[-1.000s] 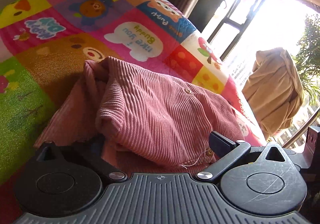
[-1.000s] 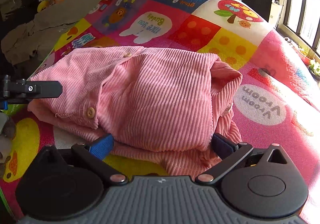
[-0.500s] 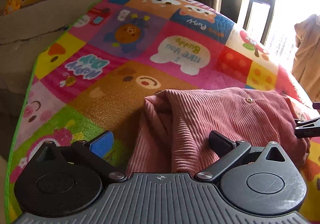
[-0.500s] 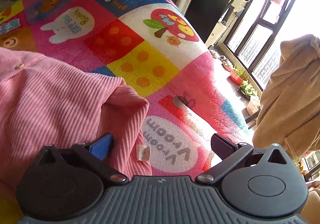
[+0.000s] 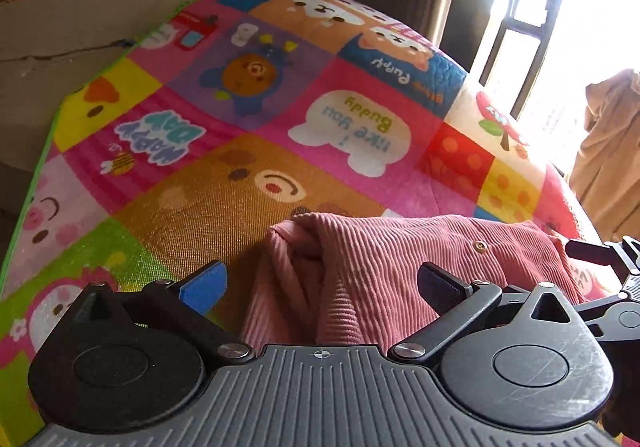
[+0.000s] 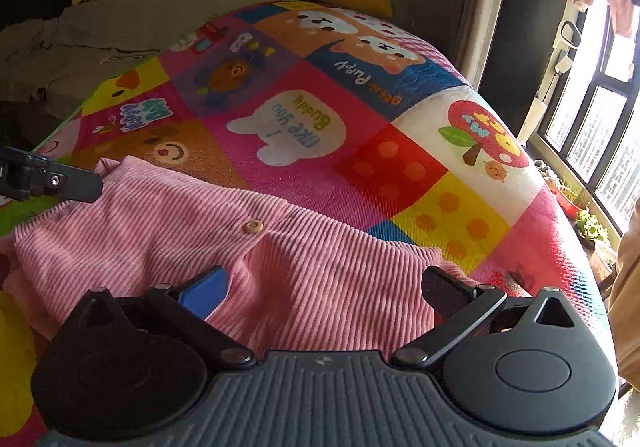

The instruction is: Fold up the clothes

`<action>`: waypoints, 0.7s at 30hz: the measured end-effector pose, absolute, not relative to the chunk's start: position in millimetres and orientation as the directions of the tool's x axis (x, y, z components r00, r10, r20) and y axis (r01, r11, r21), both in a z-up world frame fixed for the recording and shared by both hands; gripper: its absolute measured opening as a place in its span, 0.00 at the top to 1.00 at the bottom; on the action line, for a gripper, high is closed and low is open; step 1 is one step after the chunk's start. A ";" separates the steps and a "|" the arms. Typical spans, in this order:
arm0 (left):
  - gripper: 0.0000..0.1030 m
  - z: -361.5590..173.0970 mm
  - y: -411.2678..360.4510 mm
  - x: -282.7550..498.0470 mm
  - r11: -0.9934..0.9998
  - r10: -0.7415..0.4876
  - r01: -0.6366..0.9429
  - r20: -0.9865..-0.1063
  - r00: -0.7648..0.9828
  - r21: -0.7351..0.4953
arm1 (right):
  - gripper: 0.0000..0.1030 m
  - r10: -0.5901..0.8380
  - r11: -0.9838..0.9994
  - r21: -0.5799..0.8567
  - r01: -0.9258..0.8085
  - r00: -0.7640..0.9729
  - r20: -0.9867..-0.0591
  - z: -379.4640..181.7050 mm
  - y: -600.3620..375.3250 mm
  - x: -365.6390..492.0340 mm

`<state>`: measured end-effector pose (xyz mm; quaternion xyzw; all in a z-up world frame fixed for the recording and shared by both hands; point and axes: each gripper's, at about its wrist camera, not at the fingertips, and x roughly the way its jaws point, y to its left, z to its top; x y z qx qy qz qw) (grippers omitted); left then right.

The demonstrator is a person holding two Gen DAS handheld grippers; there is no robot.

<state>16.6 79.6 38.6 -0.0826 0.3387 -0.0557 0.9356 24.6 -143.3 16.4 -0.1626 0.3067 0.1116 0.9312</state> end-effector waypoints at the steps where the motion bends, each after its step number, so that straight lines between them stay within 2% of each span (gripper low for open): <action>1: 0.00 37.3 79.1 14.7 0.981 -0.160 0.052 -0.631 0.760 -0.185 | 0.00 0.075 0.921 -0.264 -0.288 0.793 -0.605 10.2 -143.2 22.8; 5: 0.00 34.5 77.6 9.0 0.981 -0.177 0.081 -0.641 0.747 -0.175 | 0.00 0.044 0.937 -0.250 -0.243 0.794 -0.606 14.3 -164.4 14.6; 9: 0.00 55.0 67.2 2.1 0.958 -0.277 0.179 -0.565 0.777 -0.224 | 0.00 0.009 0.964 -0.213 -0.160 0.819 -0.574 26.7 -195.2 10.1; 11: 0.00 63.9 53.8 -0.9 0.946 -0.324 0.251 -0.533 0.782 -0.208 | 0.00 -0.064 0.966 -0.242 -0.091 0.822 -0.566 25.7 -209.2 12.7; 13: 0.00 61.6 42.5 -0.4 0.937 -0.349 0.289 -0.537 0.768 -0.195 | 0.00 -0.141 0.961 -0.277 -0.023 0.818 -0.558 23.8 -224.4 15.0; 17: 0.00 46.0 23.1 4.6 0.923 -0.383 0.325 -0.583 0.717 -0.206 | 0.00 -0.138 0.954 -0.286 -0.084 0.725 -0.675 4.9 -248.1 21.9; 19: 0.00 35.2 18.0 7.7 0.919 -0.391 0.321 -0.616 0.684 -0.226 | 0.00 -0.253 0.905 -0.422 -0.045 0.740 -0.623 -3.2 -251.0 19.2; 21: 0.00 29.1 15.7 4.9 0.926 -0.372 0.320 -0.636 0.677 -0.201 | 0.00 -0.420 0.841 -0.532 0.097 0.738 -0.529 0.4 -262.2 23.7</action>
